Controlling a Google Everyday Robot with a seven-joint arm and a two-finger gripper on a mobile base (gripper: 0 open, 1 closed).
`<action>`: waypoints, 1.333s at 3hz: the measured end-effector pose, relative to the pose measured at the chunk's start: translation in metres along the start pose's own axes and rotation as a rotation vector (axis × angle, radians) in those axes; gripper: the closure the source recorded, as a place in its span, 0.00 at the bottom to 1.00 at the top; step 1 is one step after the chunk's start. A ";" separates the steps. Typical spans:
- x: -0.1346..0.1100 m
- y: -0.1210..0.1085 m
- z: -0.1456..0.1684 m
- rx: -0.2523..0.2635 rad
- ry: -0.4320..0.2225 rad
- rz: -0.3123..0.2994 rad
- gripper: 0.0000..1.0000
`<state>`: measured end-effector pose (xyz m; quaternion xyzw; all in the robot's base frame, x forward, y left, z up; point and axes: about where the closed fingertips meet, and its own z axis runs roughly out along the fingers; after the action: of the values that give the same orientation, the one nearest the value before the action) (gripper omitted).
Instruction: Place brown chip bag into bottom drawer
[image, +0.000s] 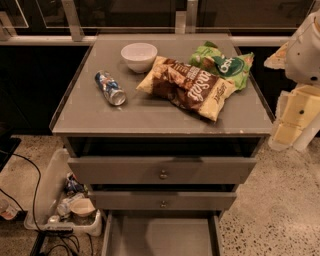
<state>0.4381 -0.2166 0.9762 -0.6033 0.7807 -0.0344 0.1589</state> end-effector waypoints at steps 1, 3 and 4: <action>-0.006 -0.003 0.000 0.011 -0.016 -0.008 0.00; -0.042 -0.031 0.017 0.005 -0.177 -0.045 0.00; -0.049 -0.044 0.042 -0.016 -0.321 -0.020 0.00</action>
Offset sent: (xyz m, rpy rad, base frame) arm 0.0436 0.0403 0.0010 0.1226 -0.0392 0.0848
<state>0.5015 -0.1761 0.9576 -0.6101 0.7395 0.0671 0.2765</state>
